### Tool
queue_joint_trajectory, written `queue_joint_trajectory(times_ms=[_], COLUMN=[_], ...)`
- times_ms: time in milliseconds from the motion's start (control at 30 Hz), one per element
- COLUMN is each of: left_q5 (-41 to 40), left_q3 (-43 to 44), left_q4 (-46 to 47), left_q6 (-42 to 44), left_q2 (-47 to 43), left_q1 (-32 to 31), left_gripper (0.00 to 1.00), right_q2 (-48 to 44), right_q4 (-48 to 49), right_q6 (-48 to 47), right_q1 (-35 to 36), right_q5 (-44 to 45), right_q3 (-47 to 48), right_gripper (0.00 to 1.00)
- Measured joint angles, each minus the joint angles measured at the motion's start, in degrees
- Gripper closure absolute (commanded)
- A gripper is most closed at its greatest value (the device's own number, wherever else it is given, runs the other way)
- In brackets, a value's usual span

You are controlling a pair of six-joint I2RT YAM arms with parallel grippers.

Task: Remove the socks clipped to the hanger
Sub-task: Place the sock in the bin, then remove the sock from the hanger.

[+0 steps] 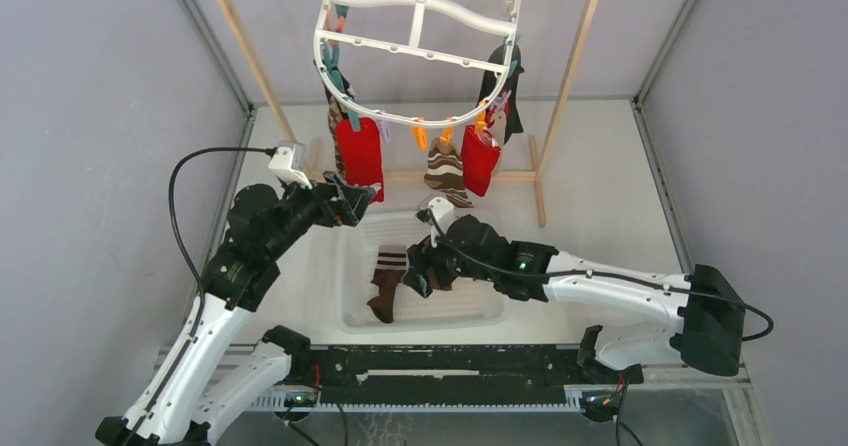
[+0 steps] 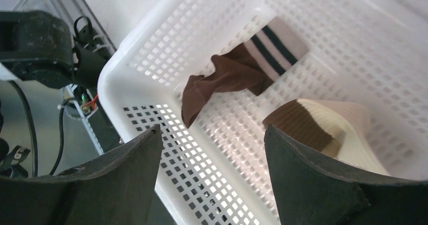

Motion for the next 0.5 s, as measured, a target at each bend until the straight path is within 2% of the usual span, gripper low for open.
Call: queue_joint_trajectory(times_ms=[133, 267, 300, 400, 500], left_q5=[-0.9, -2.0, -2.1, -2.6, -3.5], left_q3=[-1.8, -3.2, -3.5, -4.0, -4.1], left_q4=[-0.9, -2.0, -2.2, -2.6, -3.0], left_q6=[0.0, 0.0, 0.0, -0.2, -0.6], left_q2=[-1.4, -3.7, -4.1, -5.2, -5.9], left_q1=[0.0, 0.0, 0.0, 0.0, 0.0], left_gripper=[0.00, 0.00, 0.00, 0.00, 0.00], right_q2=[-1.3, -1.2, -1.1, -0.5, 0.6], right_q4=[2.1, 4.9, 5.7, 9.8, 14.8], right_q6=[0.1, 0.5, 0.6, 0.6, 0.7], right_q1=[-3.1, -6.8, -7.5, -9.4, -10.4], right_q5=[0.1, -1.2, -1.5, -2.3, -3.5], right_q3=[-1.3, -2.6, -2.7, -2.7, -2.7], right_gripper=[0.37, 0.42, 0.47, 0.71, 0.74])
